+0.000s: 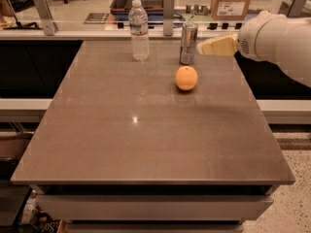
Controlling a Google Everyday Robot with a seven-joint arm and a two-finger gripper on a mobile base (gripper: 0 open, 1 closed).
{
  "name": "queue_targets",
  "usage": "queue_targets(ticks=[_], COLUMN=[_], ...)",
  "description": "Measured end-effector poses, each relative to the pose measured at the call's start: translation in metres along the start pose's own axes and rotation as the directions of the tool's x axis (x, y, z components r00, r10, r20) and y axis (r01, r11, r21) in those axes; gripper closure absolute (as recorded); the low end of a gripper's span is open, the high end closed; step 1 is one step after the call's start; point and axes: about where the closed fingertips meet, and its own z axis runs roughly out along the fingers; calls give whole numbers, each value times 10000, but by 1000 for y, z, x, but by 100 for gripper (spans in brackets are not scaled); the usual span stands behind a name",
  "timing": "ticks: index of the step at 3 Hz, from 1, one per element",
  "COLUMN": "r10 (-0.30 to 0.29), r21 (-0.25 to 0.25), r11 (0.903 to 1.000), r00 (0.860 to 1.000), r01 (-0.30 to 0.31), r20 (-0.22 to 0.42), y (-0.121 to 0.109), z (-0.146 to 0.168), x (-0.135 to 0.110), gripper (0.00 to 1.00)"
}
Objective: Pick redbull can
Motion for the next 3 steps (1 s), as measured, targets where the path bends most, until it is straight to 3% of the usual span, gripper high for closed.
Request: queue_targets(ticks=[1, 3], r10=[14, 818], r21=[151, -656], r11=[9999, 9950], r00=[9990, 9911], r01=[-21, -752], r20=[440, 1054], y=[-7, 25], z=[33, 98], x=[-2, -7], gripper=[0, 0])
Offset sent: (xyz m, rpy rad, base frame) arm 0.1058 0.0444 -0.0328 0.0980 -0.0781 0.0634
